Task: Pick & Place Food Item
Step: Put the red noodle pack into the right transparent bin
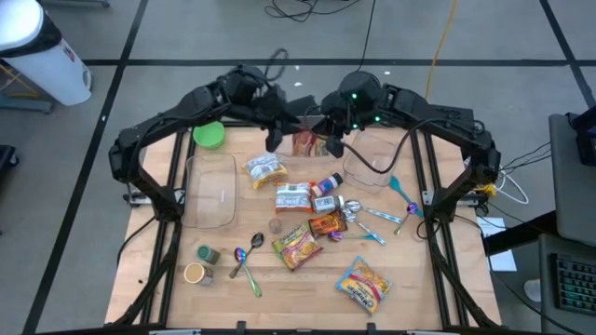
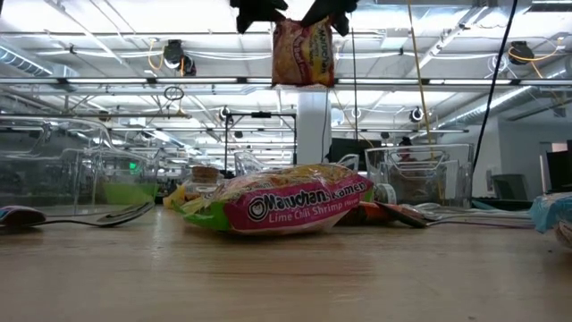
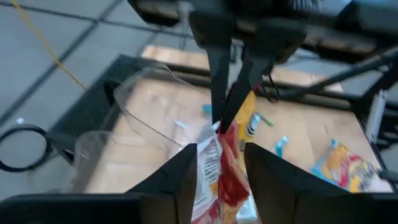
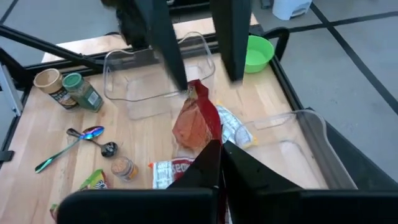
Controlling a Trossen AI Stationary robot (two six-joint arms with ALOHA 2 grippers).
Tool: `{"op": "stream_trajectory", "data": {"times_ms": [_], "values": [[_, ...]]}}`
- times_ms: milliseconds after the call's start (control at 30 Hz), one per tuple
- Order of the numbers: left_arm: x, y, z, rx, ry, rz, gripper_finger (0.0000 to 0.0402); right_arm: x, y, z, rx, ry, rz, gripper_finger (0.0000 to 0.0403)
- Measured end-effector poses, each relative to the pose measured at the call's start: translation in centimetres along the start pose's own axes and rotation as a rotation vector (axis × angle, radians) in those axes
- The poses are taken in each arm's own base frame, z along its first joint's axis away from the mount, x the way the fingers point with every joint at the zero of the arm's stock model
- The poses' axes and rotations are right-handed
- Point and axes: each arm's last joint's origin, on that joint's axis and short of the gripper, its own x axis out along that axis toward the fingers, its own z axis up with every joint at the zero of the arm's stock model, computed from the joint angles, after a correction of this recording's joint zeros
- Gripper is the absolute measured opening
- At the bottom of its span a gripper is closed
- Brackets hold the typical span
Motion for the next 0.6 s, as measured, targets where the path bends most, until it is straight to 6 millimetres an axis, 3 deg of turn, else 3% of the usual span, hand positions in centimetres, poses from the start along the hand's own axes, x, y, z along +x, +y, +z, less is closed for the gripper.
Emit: {"op": "stream_trajectory", "data": {"times_ms": [300,600], "values": [[-7.1,0.4,1.7,0.031,-0.187,0.168,0.0154,-2.3,-1.3,-0.2,0.037,-0.007,-0.049,0.0000],[-13.0,-0.2,1.9,0.037,-0.287,0.304,0.0154,-5.8,-3.6,-1.3,0.161,0.034,-0.164,0.0000]]}}
